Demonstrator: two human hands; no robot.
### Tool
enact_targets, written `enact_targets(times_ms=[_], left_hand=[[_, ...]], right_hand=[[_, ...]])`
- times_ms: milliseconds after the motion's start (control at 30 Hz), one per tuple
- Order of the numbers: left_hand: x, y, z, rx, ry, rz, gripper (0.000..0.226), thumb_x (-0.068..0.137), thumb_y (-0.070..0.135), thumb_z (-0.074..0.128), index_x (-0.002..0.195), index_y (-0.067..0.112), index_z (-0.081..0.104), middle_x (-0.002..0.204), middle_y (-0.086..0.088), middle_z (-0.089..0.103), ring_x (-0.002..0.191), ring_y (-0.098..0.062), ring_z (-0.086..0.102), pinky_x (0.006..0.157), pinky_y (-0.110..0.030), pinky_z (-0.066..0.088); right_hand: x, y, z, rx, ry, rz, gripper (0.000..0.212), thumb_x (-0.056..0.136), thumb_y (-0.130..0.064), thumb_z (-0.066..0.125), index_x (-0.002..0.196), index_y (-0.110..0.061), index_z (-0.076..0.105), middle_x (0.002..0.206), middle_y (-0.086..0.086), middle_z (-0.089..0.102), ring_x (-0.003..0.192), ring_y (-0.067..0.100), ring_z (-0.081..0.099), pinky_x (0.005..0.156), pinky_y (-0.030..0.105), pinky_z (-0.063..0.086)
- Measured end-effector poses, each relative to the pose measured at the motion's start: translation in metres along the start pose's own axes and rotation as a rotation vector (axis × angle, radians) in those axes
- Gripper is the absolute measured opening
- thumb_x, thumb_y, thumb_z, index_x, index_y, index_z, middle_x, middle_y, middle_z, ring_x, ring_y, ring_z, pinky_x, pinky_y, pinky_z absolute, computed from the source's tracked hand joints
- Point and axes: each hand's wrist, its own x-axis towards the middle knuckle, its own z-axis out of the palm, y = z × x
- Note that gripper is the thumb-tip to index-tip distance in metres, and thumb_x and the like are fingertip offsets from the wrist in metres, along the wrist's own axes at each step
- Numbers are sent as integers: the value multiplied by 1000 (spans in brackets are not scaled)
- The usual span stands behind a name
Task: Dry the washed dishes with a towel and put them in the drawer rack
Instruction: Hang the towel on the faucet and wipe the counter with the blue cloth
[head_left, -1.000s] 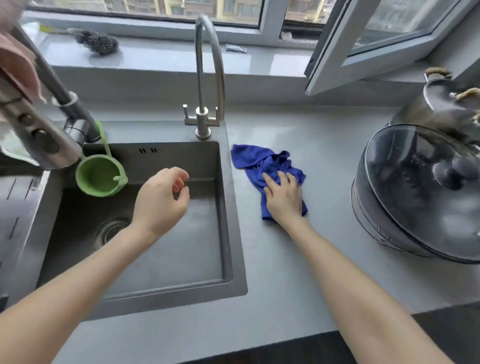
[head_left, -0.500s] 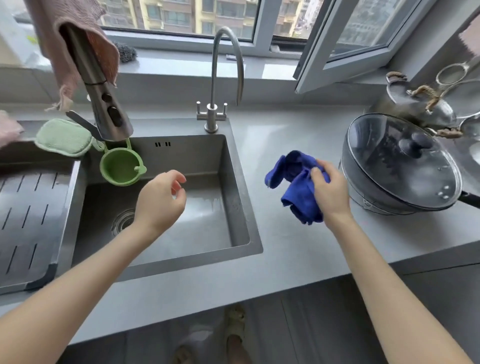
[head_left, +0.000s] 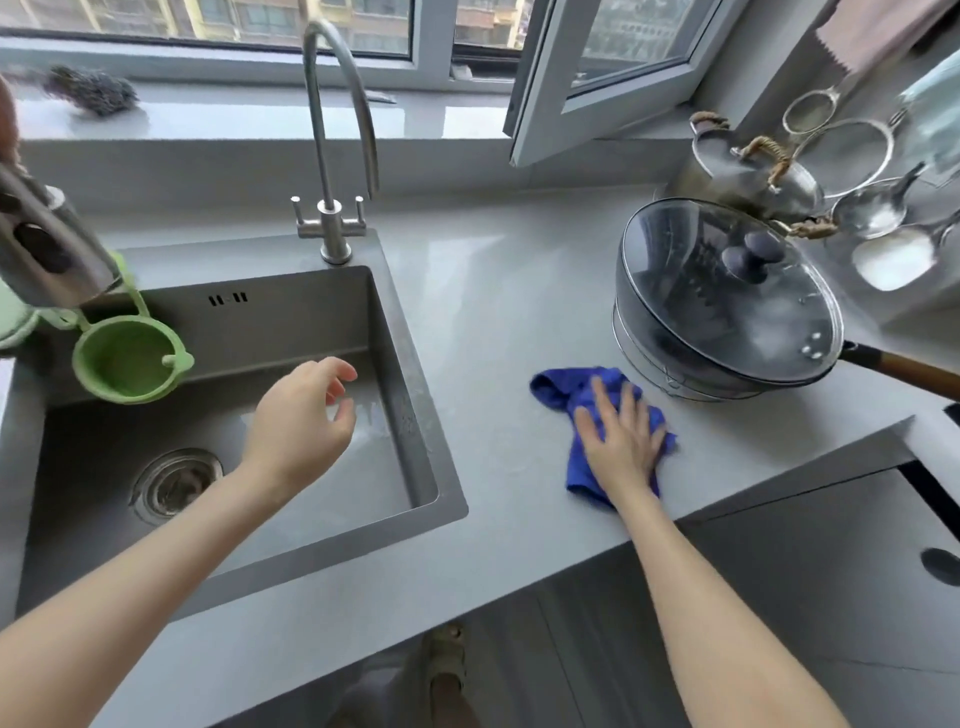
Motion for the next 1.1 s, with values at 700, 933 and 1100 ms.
enact_targets(times_ms=[700, 933, 1100], left_hand=[[40, -12, 6, -36, 32, -152, 21, 83, 6, 56, 103, 9, 61, 90, -6, 62, 79, -22, 56, 71, -29, 41], [83, -38, 9, -40, 80, -253, 21, 83, 7, 59, 104, 11, 62, 90, -3, 63, 77, -20, 57, 70, -30, 44], [116, -49, 11, -45, 154, -320, 21, 83, 6, 59, 103, 12, 62, 88, 0, 61, 77, -18, 56, 70, -29, 43]], right_hand=[[12, 19, 13, 84, 109, -100, 72, 78, -54, 26, 133, -16, 52, 140, 9, 49, 129, 32, 43, 110, 55, 24], [150, -114, 20, 271, -53, -293, 86, 72, -65, 18, 150, -30, 19, 150, -2, 35, 142, 15, 23, 116, 42, 1], [238, -228, 19, 636, -395, -423, 62, 74, -53, 28, 134, -46, 43, 149, -6, 40, 141, 10, 25, 117, 48, -2]])
